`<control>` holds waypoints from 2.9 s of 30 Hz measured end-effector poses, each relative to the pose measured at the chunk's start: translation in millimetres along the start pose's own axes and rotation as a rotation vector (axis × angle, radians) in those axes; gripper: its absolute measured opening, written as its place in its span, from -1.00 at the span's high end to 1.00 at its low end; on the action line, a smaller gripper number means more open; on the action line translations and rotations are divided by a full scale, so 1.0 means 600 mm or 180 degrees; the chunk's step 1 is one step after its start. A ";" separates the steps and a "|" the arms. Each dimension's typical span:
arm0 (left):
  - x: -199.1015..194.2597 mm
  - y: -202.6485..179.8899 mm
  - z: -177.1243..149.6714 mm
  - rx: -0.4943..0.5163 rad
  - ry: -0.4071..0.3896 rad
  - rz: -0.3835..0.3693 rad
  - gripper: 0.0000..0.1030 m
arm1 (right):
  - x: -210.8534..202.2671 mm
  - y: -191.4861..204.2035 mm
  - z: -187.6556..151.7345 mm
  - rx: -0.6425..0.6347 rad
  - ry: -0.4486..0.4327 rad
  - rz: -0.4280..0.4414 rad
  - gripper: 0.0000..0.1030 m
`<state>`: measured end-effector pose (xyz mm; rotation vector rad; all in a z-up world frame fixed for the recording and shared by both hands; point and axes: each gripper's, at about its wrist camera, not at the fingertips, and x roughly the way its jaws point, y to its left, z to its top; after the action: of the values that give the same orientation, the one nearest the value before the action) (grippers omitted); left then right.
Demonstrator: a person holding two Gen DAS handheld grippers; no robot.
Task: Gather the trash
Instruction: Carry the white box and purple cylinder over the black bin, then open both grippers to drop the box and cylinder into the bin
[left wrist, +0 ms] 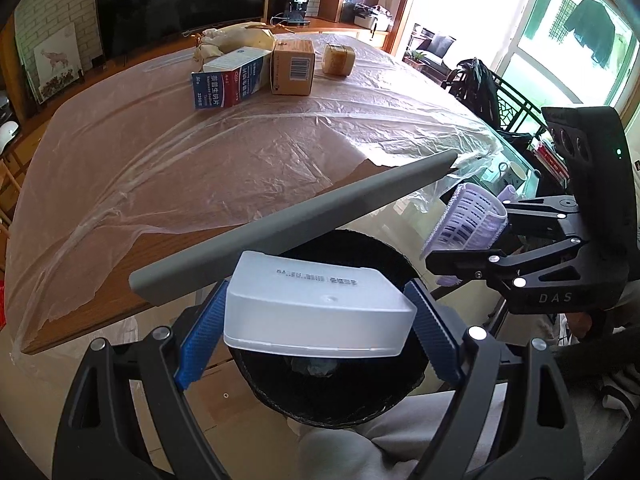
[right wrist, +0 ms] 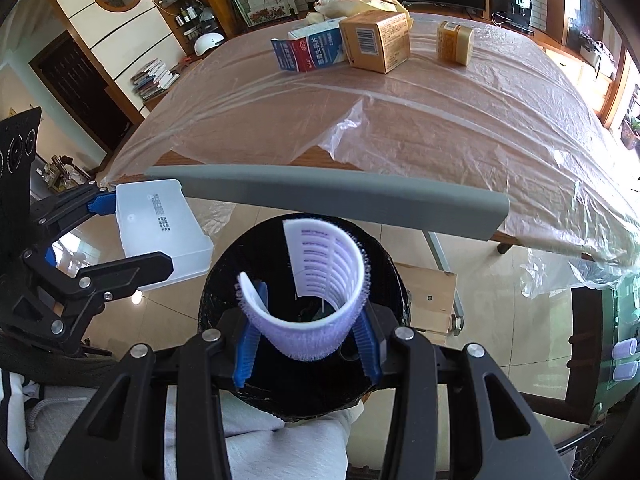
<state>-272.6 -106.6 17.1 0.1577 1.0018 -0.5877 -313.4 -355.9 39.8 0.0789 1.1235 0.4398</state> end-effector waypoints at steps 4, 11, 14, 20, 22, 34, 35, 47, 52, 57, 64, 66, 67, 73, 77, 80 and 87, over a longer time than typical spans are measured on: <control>0.013 0.002 -0.005 0.0015 0.0048 0.0023 -0.70 | 0.009 -0.001 -0.001 -0.0013 0.0033 -0.0014 0.20; 0.030 0.002 -0.011 0.0062 0.0133 0.0034 -0.70 | 0.023 0.001 -0.007 -0.0067 0.0110 -0.0043 0.20; 0.037 0.001 -0.015 0.0095 0.0177 0.0043 -0.70 | 0.031 0.002 -0.010 -0.0081 0.0149 -0.0055 0.20; 0.050 0.000 -0.024 0.0131 0.0264 0.0059 -0.70 | 0.045 0.005 -0.016 -0.0116 0.0247 -0.0069 0.20; 0.055 0.002 -0.028 0.0138 0.0293 0.0066 -0.70 | 0.050 0.006 -0.018 -0.0124 0.0279 -0.0071 0.20; 0.077 0.006 -0.038 0.0171 0.0398 0.0086 -0.70 | 0.087 0.002 -0.023 -0.0158 0.0448 -0.0086 0.20; 0.079 0.006 -0.038 0.0172 0.0406 0.0088 -0.70 | 0.090 0.003 -0.023 -0.0161 0.0464 -0.0090 0.20; 0.096 0.006 -0.046 0.0217 0.0494 0.0121 -0.70 | 0.119 0.007 -0.031 -0.0165 0.0591 -0.0130 0.20; 0.106 0.008 -0.047 0.0246 0.0535 0.0133 -0.70 | 0.125 0.007 -0.033 -0.0155 0.0624 -0.0142 0.20; 0.114 0.006 -0.048 0.0279 0.0574 0.0151 -0.70 | 0.132 0.007 -0.035 -0.0155 0.0652 -0.0153 0.20; 0.127 0.007 -0.051 0.0306 0.0621 0.0180 -0.70 | 0.140 0.008 -0.035 -0.0157 0.0686 -0.0162 0.20; 0.130 0.007 -0.052 0.0322 0.0634 0.0189 -0.70 | 0.141 0.008 -0.035 -0.0157 0.0695 -0.0166 0.20; 0.132 0.007 -0.052 0.0327 0.0640 0.0191 -0.70 | 0.142 0.008 -0.035 -0.0157 0.0700 -0.0168 0.20; 0.141 0.005 -0.054 0.0370 0.0670 0.0204 -0.70 | 0.144 0.009 -0.034 -0.0154 0.0723 -0.0174 0.20; 0.145 0.001 -0.054 0.0397 0.0683 0.0215 -0.70 | 0.144 0.009 -0.033 -0.0147 0.0732 -0.0188 0.20; 0.148 0.001 -0.054 0.0410 0.0692 0.0223 -0.70 | 0.146 0.010 -0.033 -0.0133 0.0738 -0.0202 0.20; 0.149 0.002 -0.051 0.0412 0.0684 0.0246 -0.71 | 0.140 0.011 -0.029 -0.0108 0.0663 -0.0207 -0.51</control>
<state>-259.3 -129.0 -74.0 0.3790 1.1603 -0.5731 -301.2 -320.7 -37.6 -0.0340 1.3190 0.4157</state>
